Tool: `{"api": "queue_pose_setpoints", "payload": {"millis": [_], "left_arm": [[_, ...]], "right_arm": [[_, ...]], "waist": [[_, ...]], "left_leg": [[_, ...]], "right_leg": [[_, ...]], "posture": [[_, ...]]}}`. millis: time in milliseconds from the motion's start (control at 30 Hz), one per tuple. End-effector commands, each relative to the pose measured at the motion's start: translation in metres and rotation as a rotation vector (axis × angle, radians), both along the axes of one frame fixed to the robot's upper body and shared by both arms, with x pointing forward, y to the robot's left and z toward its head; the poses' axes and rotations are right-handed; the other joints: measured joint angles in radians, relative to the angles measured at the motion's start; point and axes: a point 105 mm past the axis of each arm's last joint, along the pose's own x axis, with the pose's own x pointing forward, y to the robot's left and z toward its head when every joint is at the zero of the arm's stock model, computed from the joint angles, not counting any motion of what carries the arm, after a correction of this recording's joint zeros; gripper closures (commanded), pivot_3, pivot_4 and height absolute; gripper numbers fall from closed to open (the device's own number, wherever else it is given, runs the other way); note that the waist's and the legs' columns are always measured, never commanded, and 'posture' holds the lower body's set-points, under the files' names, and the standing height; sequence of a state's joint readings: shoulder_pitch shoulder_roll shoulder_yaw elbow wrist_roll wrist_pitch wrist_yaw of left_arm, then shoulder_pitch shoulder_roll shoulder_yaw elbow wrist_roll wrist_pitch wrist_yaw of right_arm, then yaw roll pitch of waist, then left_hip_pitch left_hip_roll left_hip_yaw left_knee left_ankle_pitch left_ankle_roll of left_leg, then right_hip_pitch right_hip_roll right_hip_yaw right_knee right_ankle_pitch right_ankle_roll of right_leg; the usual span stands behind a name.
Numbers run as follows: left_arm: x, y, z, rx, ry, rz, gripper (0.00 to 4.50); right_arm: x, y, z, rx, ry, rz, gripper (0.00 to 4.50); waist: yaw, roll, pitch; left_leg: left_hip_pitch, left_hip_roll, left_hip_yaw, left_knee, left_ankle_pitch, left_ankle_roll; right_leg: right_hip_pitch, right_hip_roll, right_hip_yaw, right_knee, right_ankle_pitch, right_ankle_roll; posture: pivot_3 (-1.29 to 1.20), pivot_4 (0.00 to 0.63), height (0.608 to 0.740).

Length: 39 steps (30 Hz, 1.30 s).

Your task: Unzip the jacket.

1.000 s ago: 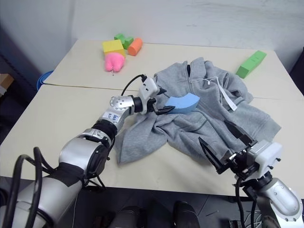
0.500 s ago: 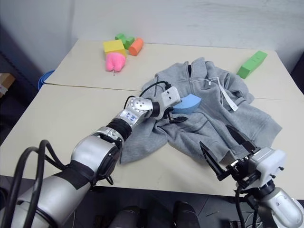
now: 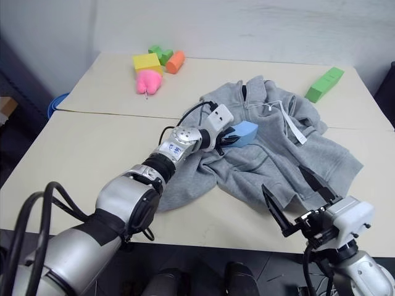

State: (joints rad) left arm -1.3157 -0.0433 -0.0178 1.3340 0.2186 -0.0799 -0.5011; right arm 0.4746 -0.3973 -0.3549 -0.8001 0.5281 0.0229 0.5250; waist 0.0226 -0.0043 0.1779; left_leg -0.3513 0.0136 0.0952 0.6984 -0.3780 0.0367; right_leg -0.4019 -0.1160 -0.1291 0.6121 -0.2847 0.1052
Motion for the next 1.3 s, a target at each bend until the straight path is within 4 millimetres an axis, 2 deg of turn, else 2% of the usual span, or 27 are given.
{"api": "queue_pose_setpoints", "payload": {"millis": [33, 100, 233, 367, 433, 567, 733, 833, 900, 967, 1033, 1200, 1267, 1300], "left_arm": [[0.008, 0.035, -0.030, 0.019, 0.075, 0.118, 4.12], [0.010, 0.041, -0.028, -0.027, 0.084, 0.133, 4.48], [0.011, 0.047, -0.006, -0.225, 0.078, 0.099, 4.48], [0.014, 0.066, 0.017, -0.404, 0.050, 0.087, 4.48], [0.015, 0.075, 0.030, -0.487, 0.031, 0.075, 4.48], [0.021, 0.104, 0.053, -0.604, -0.013, 0.117, 4.48], [0.025, 0.143, 0.063, -0.652, -0.032, 0.187, 4.48], [0.025, 0.157, 0.064, -0.658, -0.042, 0.202, 3.91], [0.021, 0.164, 0.067, -0.653, -0.061, 0.173, 3.28], [0.014, 0.162, 0.065, -0.589, -0.083, 0.103, 2.69], [0.007, 0.151, 0.060, -0.526, -0.080, 0.022, 2.04], [-0.004, 0.116, 0.052, -0.495, 0.009, -0.113, 0.35], [-0.007, 0.097, 0.046, -0.502, 0.095, -0.147, 0.03], [-0.007, 0.089, 0.043, -0.512, 0.138, -0.141, 0.03]], "right_arm": [[-0.003, 0.004, 0.012, -0.012, -0.059, 0.022, 0.00], [-0.001, 0.004, 0.012, -0.009, -0.061, 0.029, 0.00], [0.003, 0.006, 0.012, -0.004, -0.063, 0.047, 0.00], [0.006, 0.009, 0.010, 0.003, -0.056, 0.064, 0.00], [0.006, 0.009, 0.010, 0.004, -0.055, 0.067, 0.00], [0.006, 0.010, 0.010, 0.007, -0.053, 0.077, 0.00], [0.012, 0.013, 0.008, 0.016, -0.047, 0.097, 0.00], [0.014, 0.014, 0.008, 0.017, -0.049, 0.110, 0.00], [0.016, 0.015, 0.009, 0.015, -0.048, 0.121, 0.00], [0.017, 0.015, 0.009, 0.013, -0.048, 0.127, 0.00], [0.017, 0.014, 0.009, 0.012, -0.045, 0.131, 0.00], [0.017, 0.014, 0.009, 0.012, -0.043, 0.142, 0.00], [0.016, 0.014, 0.009, 0.013, -0.045, 0.144, 0.00], [0.016, 0.014, 0.009, 0.013, -0.045, 0.145, 0.00]], "waist": [[-0.008, -0.001, -0.002], [-0.016, -0.001, -0.003], [-0.026, -0.001, -0.003], [-0.023, -0.001, -0.003], [-0.014, -0.001, -0.002], [0.006, -0.001, -0.002], [0.002, -0.002, -0.002], [0.001, -0.002, -0.002], [0.001, -0.002, -0.002], [0.001, -0.002, -0.002], [0.004, -0.002, -0.002], [0.006, -0.002, -0.002], [0.005, -0.002, -0.002], [0.004, -0.002, -0.002]], "left_leg": [[0.001, 0.000, 0.001, 0.000, 0.000, 0.000], [0.002, 0.001, 0.001, -0.001, 0.000, -0.001], [0.004, 0.003, 0.002, -0.001, 0.000, -0.001], [0.006, 0.003, 0.003, -0.002, -0.001, -0.002], [0.000, 0.002, 0.003, 0.000, 0.000, -0.002], [-0.004, -0.001, 0.002, 0.002, -0.001, 0.000], [-0.004, -0.002, 0.002, 0.002, -0.001, 0.000], [-0.003, -0.002, 0.002, 0.002, -0.001, 0.000], [-0.003, -0.002, 0.002, 0.002, -0.001, 0.000], [-0.003, -0.002, 0.002, 0.002, -0.001, 0.000], [-0.003, -0.003, 0.002, 0.002, -0.001, 0.000], [-0.004, -0.004, 0.001, 0.003, -0.001, 0.000], [-0.004, -0.004, 0.001, 0.003, -0.001, 0.000], [-0.004, -0.004, 0.001, 0.003, -0.001, 0.000]], "right_leg": [[0.000, 0.000, 0.001, 0.000, 0.000, 0.000], [0.000, 0.001, 0.002, 0.001, 0.000, 0.000], [0.000, 0.001, 0.004, 0.004, 0.000, 0.000], [-0.001, 0.000, 0.005, 0.006, -0.001, -0.002], [-0.008, 0.000, 0.005, 0.008, -0.001, -0.002], [-0.010, -0.002, 0.005, 0.008, -0.001, -0.001], [-0.010, -0.001, 0.004, 0.008, -0.001, -0.001], [-0.010, -0.001, 0.005, 0.008, -0.001, -0.001], [-0.010, -0.001, 0.005, 0.008, -0.001, -0.001], [-0.010, -0.001, 0.005, 0.008, -0.001, -0.001], [-0.010, -0.001, 0.004, 0.008, -0.001, -0.001], [-0.008, -0.001, 0.003, 0.008, -0.001, -0.001], [-0.008, -0.001, 0.003, 0.007, -0.001, -0.001], [-0.008, -0.001, 0.003, 0.008, -0.001, -0.001]], "posture": [[0.00, 0.150, 0.740], [0.00, 0.150, 0.740], [0.00, 0.150, 0.740], [0.00, 0.150, 0.740], [0.00, 0.150, 0.740], [0.00, 0.150, 0.740], [0.00, 0.150, 0.740], [0.00, 0.150, 0.740], [0.00, 0.150, 0.740], [0.00, 0.150, 0.740], [0.00, 0.150, 0.740], [0.00, 0.150, 0.740], [0.00, 0.150, 0.740], [0.00, 0.150, 0.740]]}}
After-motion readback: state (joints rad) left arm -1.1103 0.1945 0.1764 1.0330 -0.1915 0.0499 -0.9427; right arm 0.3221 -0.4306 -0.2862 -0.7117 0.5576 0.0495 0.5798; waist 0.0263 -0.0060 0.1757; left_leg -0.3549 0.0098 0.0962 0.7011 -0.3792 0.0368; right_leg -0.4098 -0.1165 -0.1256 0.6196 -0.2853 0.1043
